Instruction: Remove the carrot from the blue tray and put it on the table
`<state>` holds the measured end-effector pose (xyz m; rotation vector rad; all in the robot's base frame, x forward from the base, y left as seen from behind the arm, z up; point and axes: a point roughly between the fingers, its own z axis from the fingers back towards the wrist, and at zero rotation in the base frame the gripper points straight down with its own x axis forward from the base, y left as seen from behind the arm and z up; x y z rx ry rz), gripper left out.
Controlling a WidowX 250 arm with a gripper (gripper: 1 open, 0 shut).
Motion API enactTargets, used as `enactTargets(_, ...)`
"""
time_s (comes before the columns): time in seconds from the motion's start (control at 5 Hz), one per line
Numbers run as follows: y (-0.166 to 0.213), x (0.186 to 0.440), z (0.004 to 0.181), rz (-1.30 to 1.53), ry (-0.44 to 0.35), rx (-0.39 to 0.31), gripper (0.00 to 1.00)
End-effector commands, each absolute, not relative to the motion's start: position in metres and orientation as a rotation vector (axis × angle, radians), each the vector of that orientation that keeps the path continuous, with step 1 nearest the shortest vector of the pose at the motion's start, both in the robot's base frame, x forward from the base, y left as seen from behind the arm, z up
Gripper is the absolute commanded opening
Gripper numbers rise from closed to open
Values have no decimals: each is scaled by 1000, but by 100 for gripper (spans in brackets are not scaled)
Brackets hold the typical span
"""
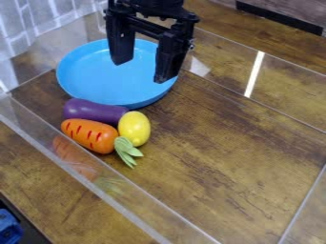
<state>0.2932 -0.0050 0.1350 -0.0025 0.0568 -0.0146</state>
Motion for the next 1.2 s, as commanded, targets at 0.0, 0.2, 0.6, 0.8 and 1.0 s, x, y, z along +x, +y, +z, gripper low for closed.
enactTargets(0.0, -5, 292, 130, -74, 70, -3, 100)
enactTargets(0.2, 3, 284, 124, -242, 79, 4, 100)
enactTargets(0.6, 17, 266, 118, -574, 89, 23, 100)
enactTargets(0.8, 22, 257, 115, -725, 98, 36, 100)
enactTargets(1.0, 27, 256, 110, -739, 92, 36, 100)
